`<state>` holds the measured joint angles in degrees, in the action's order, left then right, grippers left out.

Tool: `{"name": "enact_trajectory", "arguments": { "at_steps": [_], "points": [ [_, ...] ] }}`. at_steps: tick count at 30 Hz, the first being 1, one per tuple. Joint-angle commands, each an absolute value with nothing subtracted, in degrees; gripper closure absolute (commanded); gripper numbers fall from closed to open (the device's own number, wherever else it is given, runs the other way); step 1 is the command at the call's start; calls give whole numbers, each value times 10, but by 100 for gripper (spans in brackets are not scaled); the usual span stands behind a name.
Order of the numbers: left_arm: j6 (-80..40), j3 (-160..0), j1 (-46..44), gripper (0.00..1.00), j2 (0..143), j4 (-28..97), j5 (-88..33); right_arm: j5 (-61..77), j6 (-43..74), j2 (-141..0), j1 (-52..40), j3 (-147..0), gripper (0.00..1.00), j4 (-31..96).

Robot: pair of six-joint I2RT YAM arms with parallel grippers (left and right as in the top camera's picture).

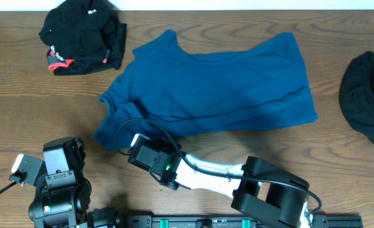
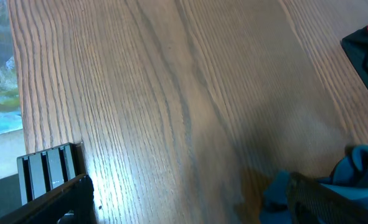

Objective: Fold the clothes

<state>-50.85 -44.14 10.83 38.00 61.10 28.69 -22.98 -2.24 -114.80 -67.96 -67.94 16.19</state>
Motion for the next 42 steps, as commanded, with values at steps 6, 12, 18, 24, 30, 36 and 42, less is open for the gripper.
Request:
{"name": "enact_trajectory", "arguments": {
  "at_steps": [6,12,18,24,30,36,42],
  "points": [
    [-513,-449,111,2,380,613,289,-280,-22,-1154,-682,-691,84,147],
    [-513,-449,111,2,380,614,289,-306,-14,-1154,-672,-714,99,141],
    [-513,-449,111,2,380,617,289,-300,19,-1154,-638,-727,99,128],
    [-513,-449,111,2,380,617,289,-283,29,-1154,-583,-731,99,124],
    [-513,-449,111,2,380,617,289,-237,30,-1154,-515,-740,99,91],
    [-513,-449,111,2,380,617,289,-235,29,-1154,-467,-741,98,3],
    [-510,-449,111,2,380,617,239,-249,27,-1154,-454,-741,43,0]
  ]
}}
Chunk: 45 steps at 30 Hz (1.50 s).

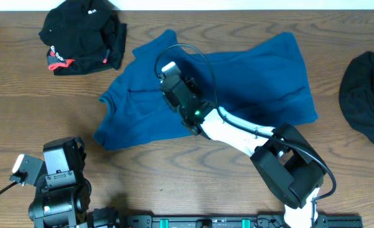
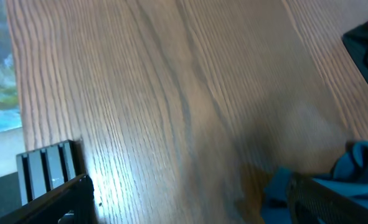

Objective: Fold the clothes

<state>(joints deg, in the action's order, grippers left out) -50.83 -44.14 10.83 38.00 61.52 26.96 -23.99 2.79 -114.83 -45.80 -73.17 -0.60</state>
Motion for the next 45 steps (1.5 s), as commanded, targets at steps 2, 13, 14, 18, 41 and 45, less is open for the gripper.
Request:
{"name": "enact_trajectory", "arguments": {
  "at_steps": [2,13,14,18,41,45],
  "points": [
    [-492,-449,111,2,380,615,204,-285,27,-1151,-453,-743,16,14],
    [-348,-449,110,2,380,589,43,-300,190,-1060,-443,-792,1,265],
    [-338,-449,109,2,380,588,37,-298,223,-1047,-437,-792,1,296],
    [-314,-449,109,2,380,587,29,-247,327,-1001,-394,-792,1,438],
    [-223,-449,109,2,461,533,-112,90,481,-983,-152,-669,19,428],
    [-223,-449,109,2,477,533,-112,89,540,-984,-155,-651,16,413]
  ]
}}
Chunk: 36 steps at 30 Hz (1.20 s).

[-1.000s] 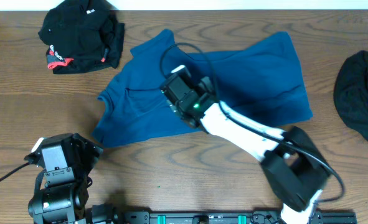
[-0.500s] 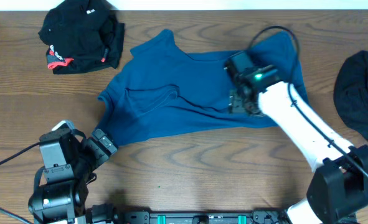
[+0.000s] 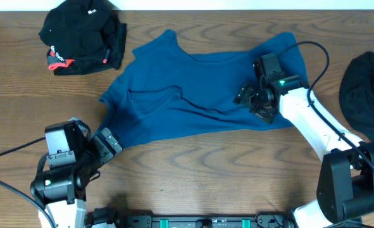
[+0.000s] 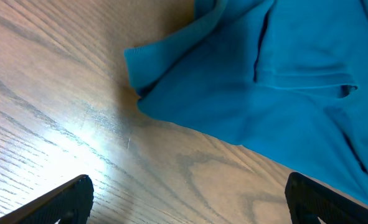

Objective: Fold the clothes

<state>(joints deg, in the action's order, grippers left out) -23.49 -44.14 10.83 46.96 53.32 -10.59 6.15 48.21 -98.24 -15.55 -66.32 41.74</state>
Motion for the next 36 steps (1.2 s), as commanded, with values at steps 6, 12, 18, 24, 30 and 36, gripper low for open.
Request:
{"name": "enact_trajectory", "arguments": {
  "at_steps": [6,12,18,24,30,36],
  "points": [
    [-223,-449,109,2,488,532,-112,84,569,-986,-154,-623,16,389],
    [-223,-449,109,2,490,532,-112,70,598,-986,-153,-592,16,354],
    [-223,-449,109,2,490,532,-112,42,609,-986,-153,-570,16,316],
    [-223,-449,109,2,490,532,-112,32,609,-991,-153,-564,18,290],
    [-223,-449,109,2,490,532,-112,33,617,-1014,-153,-564,23,276],
    [-223,-449,109,2,490,532,-112,34,621,-1038,-153,-564,30,260]
  ]
}}
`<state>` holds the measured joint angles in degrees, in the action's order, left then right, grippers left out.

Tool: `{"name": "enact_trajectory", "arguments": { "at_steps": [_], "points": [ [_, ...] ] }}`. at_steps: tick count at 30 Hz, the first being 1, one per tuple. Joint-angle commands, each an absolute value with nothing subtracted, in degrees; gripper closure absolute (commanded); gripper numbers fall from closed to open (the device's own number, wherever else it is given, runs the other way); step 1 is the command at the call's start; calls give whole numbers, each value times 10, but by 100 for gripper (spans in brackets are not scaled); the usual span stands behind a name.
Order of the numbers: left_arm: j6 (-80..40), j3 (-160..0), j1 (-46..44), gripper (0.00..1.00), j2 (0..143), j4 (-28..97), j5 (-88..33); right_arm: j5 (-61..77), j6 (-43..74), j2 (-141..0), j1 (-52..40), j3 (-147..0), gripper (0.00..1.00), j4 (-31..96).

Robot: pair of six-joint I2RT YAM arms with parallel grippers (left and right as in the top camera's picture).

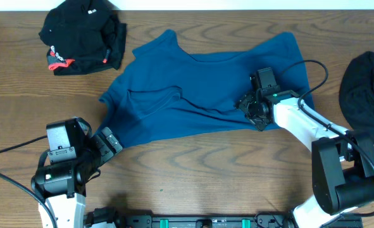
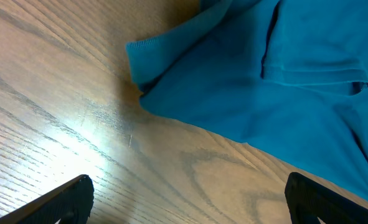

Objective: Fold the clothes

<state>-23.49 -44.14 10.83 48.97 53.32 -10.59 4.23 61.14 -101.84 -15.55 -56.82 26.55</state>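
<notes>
A blue shirt [image 1: 205,82] lies spread and rumpled across the middle of the table. My left gripper [image 1: 108,140] sits at the shirt's lower-left corner. In the left wrist view that corner [image 2: 171,43] lies just ahead of the left gripper [image 2: 193,200], which is open; the fingertips [image 2: 65,198] stand wide apart over bare wood. My right gripper [image 1: 252,111] rests on the shirt's lower right part. Its jaws are too dark to read from above.
A black garment with red trim [image 1: 80,35] is bunched at the back left. Another black garment [image 1: 367,95] lies at the right edge. The wooden table [image 1: 193,171] shows bare along the front, between the two arm bases.
My right gripper has shifted slightly down and to the left on the shirt's right part. The left gripper stays open at the lower-left corner, nearly unmoved. The shirt looks the same.
First my right arm reached across to the shirt's lower-left hem while the left arm stayed folded at the front left. Then the right gripper was over the shirt's left middle. Later it was on the shirt's right part, and the left gripper stood open at the lower-left corner, as now.
</notes>
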Motion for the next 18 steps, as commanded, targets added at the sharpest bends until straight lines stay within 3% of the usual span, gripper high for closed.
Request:
{"name": "enact_trajectory", "arguments": {
  "at_steps": [1,13,18],
  "points": [
    [-223,-449,109,2,490,532,-112,34,622,-1039,-153,-564,32,259],
    [-223,-449,109,2,490,533,-111,32,621,-1039,-152,-565,54,209],
    [-223,-449,109,2,490,533,-111,29,605,-1039,-152,-565,55,208]
  ]
}}
